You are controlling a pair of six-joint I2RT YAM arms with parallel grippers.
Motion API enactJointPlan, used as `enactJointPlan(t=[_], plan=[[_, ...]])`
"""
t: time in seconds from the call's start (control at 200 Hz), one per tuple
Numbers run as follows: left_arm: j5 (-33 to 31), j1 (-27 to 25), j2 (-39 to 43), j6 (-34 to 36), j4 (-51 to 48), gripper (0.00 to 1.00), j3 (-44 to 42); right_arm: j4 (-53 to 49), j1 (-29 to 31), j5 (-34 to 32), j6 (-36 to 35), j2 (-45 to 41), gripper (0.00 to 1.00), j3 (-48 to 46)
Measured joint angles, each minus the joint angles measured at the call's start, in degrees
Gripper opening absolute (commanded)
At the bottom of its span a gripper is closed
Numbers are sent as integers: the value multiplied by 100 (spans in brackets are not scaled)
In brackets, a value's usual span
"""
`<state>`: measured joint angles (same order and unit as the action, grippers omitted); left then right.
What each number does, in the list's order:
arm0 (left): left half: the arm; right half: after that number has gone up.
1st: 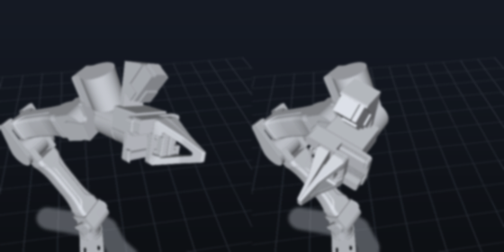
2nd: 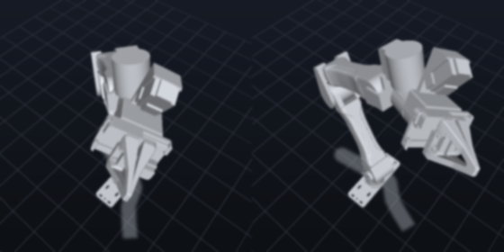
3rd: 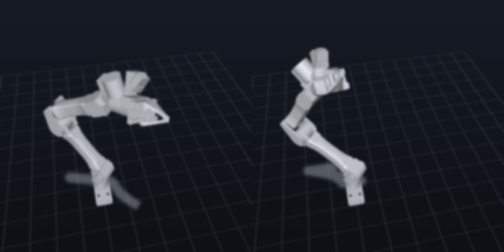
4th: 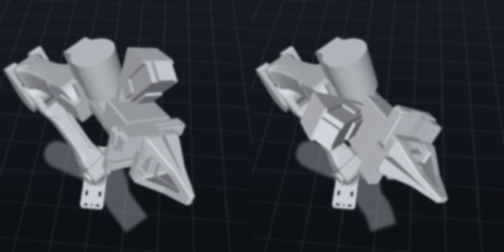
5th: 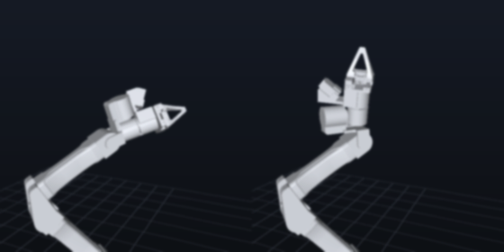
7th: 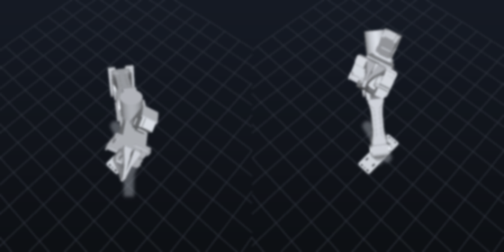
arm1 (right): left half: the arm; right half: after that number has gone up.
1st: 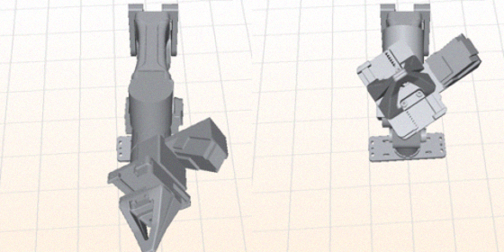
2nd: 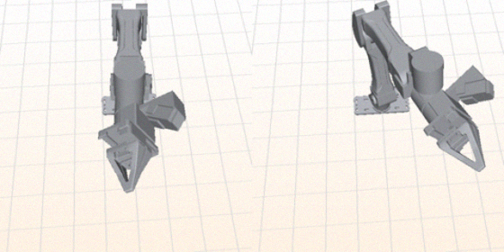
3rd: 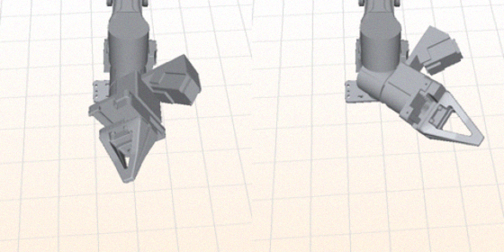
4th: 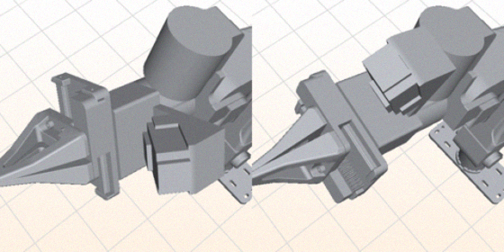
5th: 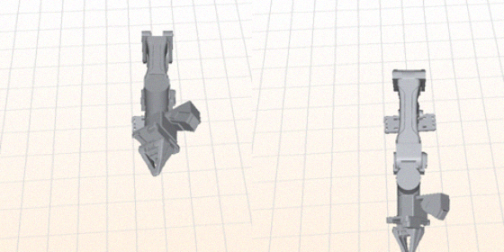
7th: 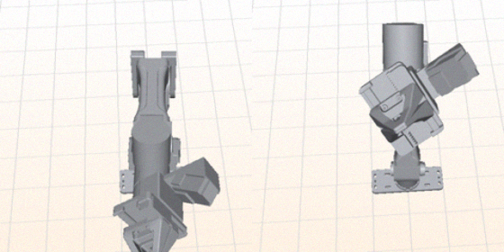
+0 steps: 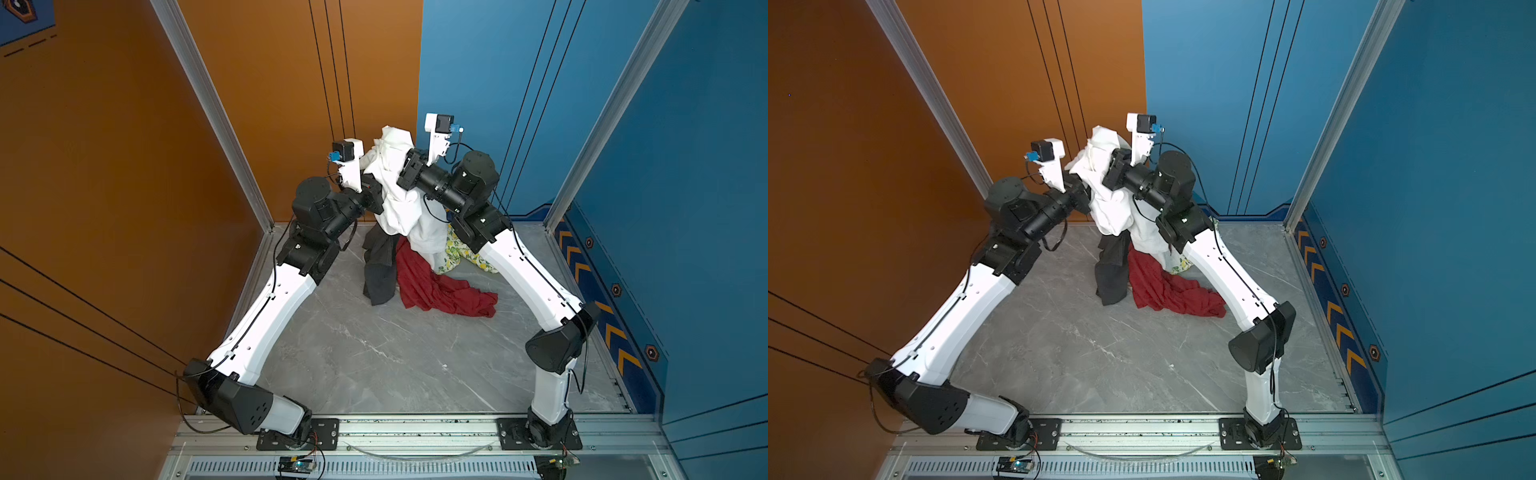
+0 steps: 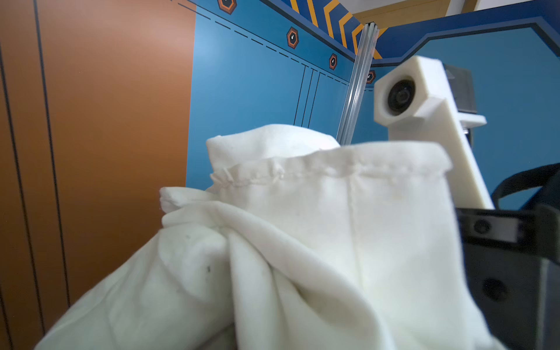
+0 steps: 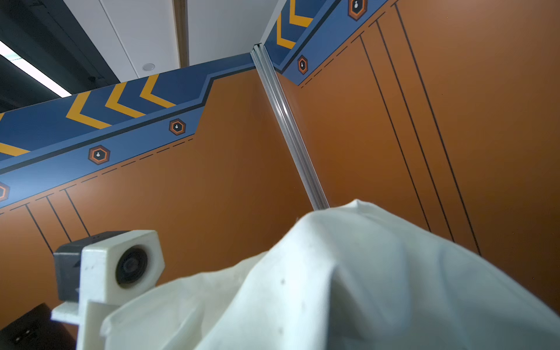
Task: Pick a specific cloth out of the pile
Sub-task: 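Carry the white cloth with both grippers toward the left gripper's side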
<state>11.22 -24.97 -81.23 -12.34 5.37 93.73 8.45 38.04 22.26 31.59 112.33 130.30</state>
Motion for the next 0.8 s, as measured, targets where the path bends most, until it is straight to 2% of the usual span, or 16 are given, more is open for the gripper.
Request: enactJointPlan(t=[0.165,0.28,0.801], plan=[[-708,0,743,321,-726,0,-87,-153,538,-7,-55,675,0,1193],[-1228,0,1213,509,-1320,0,-109,-164,896,-98,-74,1005,0,1676],[-3106,2,3073,651,-3602,0,-1034,-111,2122,-269,-68,1740,0,1808]])
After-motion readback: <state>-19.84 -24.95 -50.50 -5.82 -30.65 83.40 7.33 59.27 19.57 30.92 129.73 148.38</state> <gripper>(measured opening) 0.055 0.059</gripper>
